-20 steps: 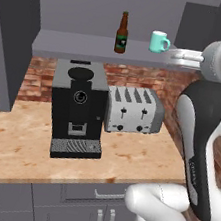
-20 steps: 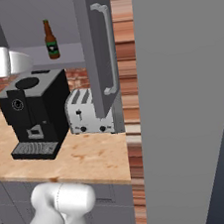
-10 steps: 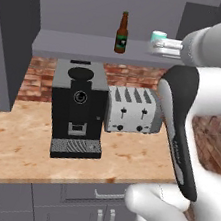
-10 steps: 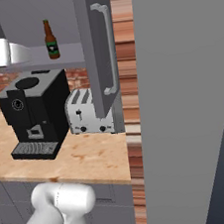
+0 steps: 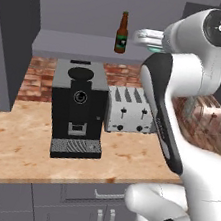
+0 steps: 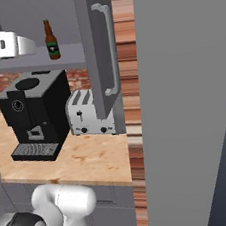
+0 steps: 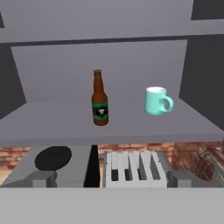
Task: Open the cabinet directly in front. Then move the beer and the mug to the dining counter with the candle on it.
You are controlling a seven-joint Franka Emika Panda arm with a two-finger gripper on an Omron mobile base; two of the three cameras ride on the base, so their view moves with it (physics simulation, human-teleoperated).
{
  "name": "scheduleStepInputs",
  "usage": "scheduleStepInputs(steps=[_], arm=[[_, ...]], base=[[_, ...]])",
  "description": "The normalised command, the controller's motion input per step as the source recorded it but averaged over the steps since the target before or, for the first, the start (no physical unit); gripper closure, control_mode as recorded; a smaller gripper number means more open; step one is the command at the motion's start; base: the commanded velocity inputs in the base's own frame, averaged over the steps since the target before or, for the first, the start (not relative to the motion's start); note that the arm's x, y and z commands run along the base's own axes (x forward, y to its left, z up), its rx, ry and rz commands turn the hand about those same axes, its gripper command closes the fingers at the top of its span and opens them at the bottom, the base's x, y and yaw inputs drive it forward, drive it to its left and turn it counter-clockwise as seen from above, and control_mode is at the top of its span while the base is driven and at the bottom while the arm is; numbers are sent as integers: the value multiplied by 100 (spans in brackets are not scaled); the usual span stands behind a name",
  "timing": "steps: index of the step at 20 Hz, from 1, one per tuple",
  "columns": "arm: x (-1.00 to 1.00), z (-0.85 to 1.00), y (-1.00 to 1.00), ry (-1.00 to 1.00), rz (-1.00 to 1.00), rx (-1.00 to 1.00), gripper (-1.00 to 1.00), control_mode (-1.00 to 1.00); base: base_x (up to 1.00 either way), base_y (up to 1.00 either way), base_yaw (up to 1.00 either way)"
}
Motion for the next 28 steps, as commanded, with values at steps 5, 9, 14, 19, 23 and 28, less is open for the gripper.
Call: scheduleStepInputs(steps=[5,9,14,19,23,28], arm=[[52,-9,0,0,0,0,-100,-100],[25,-11,0,0,4,1,-100,-100],[24,-6,0,0,5,3,-100,-100],[26,0,0,0,3,0,-100,-100],[33,0,0,0,0,0,-100,-100],[42,-1,1,0,0,0,-100,-100]], base=[[0,0,0],[0,0,0],[0,0,0],[0,0,0],[0,0,0],[0,0,0]])
